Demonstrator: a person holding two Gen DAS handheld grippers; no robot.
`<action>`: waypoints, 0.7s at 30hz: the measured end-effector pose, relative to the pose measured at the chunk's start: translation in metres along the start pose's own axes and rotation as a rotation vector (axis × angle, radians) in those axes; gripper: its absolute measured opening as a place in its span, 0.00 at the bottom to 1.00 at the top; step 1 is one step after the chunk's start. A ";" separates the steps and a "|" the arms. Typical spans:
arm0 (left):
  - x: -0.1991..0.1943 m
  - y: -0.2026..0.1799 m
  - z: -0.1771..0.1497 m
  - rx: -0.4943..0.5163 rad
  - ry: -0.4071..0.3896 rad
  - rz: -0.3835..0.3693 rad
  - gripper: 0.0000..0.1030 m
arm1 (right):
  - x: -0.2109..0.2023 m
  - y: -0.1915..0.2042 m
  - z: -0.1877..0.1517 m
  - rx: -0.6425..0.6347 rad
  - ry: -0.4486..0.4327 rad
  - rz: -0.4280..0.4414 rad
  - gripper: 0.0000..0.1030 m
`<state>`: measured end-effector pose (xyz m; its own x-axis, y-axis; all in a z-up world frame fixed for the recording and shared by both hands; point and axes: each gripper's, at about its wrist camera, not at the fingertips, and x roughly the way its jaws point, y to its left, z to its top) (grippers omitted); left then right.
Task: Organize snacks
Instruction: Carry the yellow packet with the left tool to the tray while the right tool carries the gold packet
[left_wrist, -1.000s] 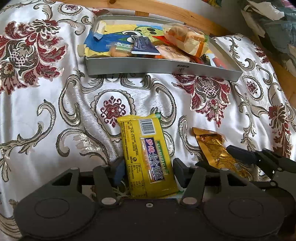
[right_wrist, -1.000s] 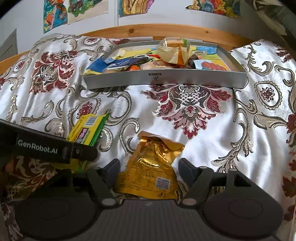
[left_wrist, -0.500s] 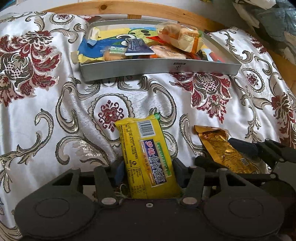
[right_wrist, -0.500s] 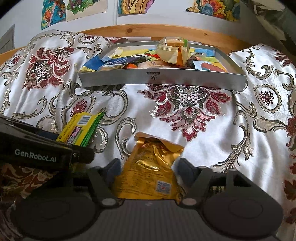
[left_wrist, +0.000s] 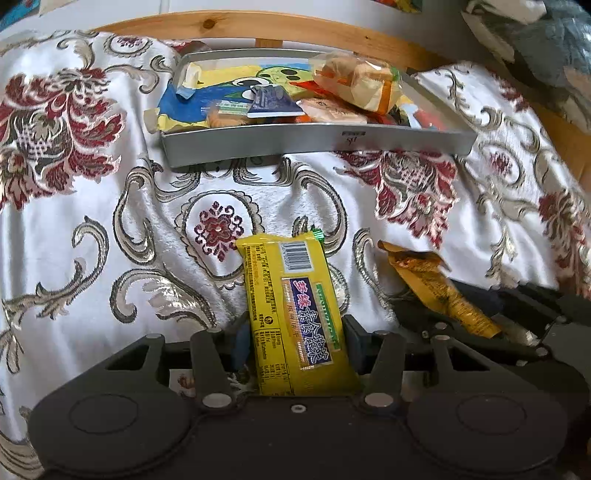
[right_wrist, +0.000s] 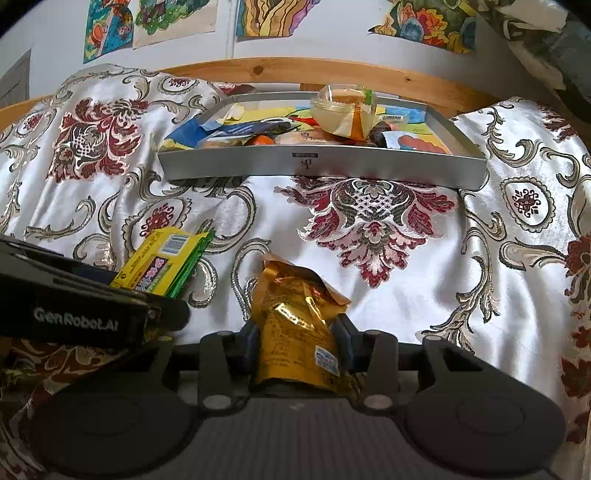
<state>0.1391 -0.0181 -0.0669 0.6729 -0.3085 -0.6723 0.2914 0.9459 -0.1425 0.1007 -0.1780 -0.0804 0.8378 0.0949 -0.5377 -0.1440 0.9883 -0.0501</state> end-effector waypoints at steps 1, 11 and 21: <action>-0.002 0.001 0.000 -0.010 -0.005 -0.007 0.49 | 0.000 0.000 0.000 0.003 -0.002 0.000 0.44; -0.008 -0.005 -0.004 0.010 -0.030 -0.022 0.48 | 0.000 -0.003 0.000 0.023 -0.002 0.013 0.43; -0.014 0.000 0.000 -0.025 -0.103 -0.022 0.48 | -0.003 -0.003 0.000 0.043 -0.028 0.005 0.41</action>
<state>0.1296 -0.0139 -0.0573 0.7336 -0.3363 -0.5906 0.2903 0.9408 -0.1751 0.0988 -0.1814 -0.0792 0.8518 0.1027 -0.5136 -0.1259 0.9920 -0.0104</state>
